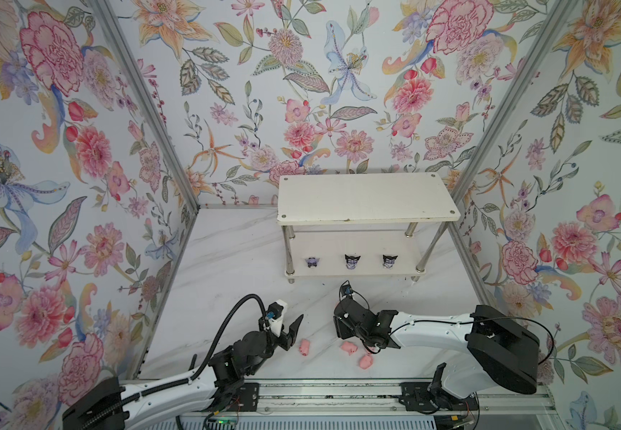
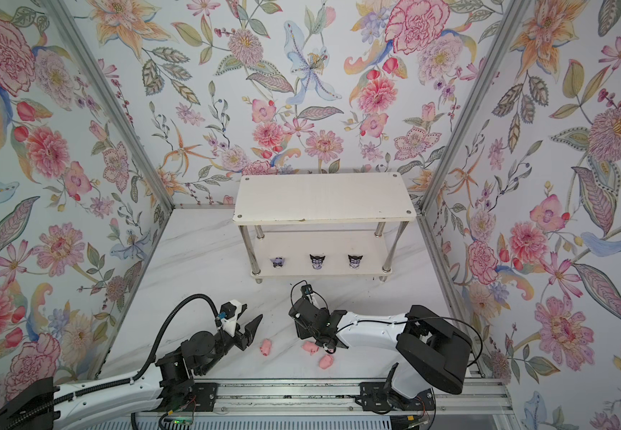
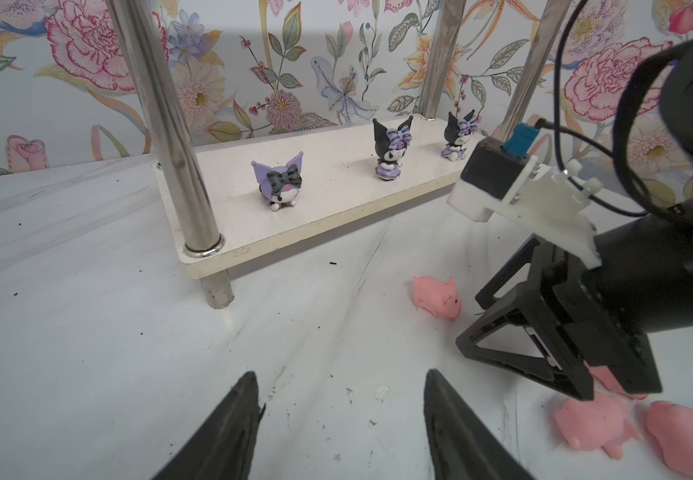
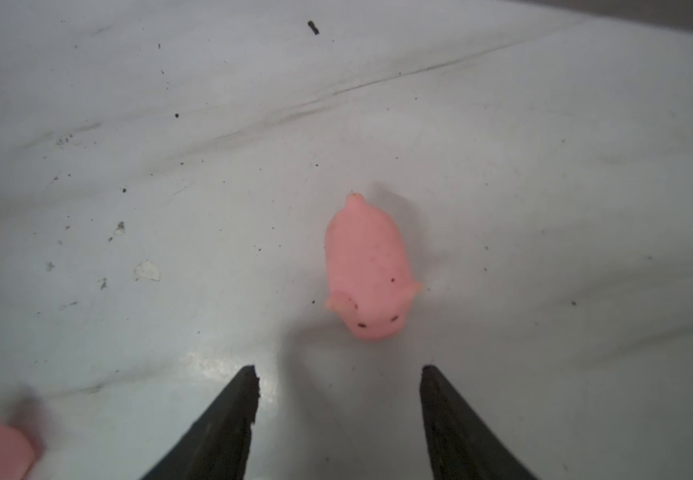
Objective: Place and organize the plastic toys onto the shelf
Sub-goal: 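Move the right gripper over a pink pig and lower onto it, then close the right gripper on the pink pig and lift it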
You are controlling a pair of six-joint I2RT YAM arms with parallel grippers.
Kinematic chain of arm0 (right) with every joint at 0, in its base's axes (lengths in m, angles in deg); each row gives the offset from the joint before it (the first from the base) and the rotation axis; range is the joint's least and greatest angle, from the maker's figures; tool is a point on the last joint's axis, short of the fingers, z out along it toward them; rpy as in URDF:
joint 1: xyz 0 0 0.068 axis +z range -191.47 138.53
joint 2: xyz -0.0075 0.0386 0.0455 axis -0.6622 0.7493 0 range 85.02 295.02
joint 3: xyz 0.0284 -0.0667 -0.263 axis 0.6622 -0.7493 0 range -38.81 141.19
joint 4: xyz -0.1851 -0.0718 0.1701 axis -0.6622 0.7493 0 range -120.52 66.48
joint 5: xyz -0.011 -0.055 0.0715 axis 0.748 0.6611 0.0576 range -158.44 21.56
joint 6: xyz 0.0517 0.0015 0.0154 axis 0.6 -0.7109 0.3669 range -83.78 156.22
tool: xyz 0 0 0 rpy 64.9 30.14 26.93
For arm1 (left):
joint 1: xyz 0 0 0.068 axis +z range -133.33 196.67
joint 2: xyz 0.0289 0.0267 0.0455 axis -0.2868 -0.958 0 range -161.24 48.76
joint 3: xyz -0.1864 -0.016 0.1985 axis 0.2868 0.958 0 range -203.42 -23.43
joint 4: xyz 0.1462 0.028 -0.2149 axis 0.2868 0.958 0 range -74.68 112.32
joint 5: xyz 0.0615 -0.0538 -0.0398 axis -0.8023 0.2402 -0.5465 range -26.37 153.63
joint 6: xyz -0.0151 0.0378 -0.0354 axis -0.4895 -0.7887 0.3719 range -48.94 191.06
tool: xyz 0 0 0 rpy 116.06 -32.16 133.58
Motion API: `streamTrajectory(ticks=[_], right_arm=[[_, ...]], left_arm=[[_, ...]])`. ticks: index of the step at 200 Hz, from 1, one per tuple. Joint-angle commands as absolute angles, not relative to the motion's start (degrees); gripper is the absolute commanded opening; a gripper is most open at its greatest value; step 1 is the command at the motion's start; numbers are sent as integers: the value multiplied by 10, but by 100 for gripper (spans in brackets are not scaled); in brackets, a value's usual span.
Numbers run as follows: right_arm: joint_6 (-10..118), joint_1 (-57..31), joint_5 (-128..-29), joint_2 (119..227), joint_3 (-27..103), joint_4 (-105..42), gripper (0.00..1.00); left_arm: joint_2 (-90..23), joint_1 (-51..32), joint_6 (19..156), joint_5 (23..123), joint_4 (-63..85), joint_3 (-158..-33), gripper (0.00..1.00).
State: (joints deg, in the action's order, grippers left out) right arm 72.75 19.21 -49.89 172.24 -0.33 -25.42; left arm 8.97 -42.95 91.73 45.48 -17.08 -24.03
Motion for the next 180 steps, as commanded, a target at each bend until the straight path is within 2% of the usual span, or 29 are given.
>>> streamTrajectory(ticks=[1, 36, 78, 90, 103, 112, 148, 180], right_arm=[[722, 195, -470, 1742, 13, -262, 54], [727, 192, -445, 1758, 10, -273, 52], [688, 169, -467, 1801, 33, -299, 52], [679, 162, -475, 1820, 42, -306, 44], [671, 152, -484, 1838, 53, -318, 25], [668, 150, -487, 1848, 58, -323, 17], [665, 155, -495, 1865, 72, -323, 9], [656, 169, -497, 1817, 81, -264, 2]], left_arm=[[105, -422, 930, 466, -156, -206, 64], [114, -422, 935, 468, -155, -204, 64], [106, -422, 934, 452, -162, -198, 65], [100, -422, 933, 448, -165, -198, 65], [94, -422, 932, 442, -167, -198, 65], [89, -422, 931, 439, -168, -198, 65], [79, -422, 930, 435, -175, -197, 65], [69, -422, 933, 451, -185, -198, 65]])
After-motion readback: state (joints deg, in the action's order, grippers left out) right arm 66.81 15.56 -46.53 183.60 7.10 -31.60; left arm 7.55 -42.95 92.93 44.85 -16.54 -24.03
